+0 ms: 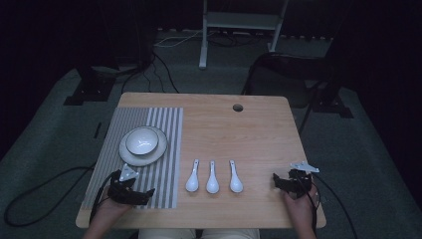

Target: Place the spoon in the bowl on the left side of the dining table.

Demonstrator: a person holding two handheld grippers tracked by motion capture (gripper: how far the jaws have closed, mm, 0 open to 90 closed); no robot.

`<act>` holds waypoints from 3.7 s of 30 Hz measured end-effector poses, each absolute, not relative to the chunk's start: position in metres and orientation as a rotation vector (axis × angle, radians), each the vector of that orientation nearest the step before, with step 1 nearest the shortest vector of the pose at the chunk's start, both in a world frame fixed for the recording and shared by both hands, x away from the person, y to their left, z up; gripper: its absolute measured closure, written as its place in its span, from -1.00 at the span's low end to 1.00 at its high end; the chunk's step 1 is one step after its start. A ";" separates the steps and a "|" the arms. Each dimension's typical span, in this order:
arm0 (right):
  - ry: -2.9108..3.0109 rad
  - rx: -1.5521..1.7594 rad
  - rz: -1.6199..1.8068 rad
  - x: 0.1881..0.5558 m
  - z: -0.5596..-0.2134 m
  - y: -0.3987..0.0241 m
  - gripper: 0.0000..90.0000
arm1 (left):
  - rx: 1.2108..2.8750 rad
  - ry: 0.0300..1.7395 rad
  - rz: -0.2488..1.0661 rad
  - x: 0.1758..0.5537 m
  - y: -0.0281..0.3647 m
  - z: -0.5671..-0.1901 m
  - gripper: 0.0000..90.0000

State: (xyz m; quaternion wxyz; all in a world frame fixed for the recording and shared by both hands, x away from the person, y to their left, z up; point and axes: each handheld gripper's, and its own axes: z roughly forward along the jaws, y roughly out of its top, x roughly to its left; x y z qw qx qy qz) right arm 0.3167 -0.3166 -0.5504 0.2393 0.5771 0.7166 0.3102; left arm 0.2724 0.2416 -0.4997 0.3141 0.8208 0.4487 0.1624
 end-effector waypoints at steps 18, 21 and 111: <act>1.961 1.580 0.850 0.317 -0.550 -0.317 -0.74 | 2.182 1.105 0.372 0.300 0.199 -0.494 -0.97; 1.961 1.580 0.851 0.317 -0.550 -0.317 -0.74 | 2.187 1.097 0.371 0.305 0.193 -0.494 -0.92; 1.962 1.579 0.850 0.317 -0.550 -0.317 -0.73 | 2.243 1.091 0.177 0.373 0.102 -0.502 0.89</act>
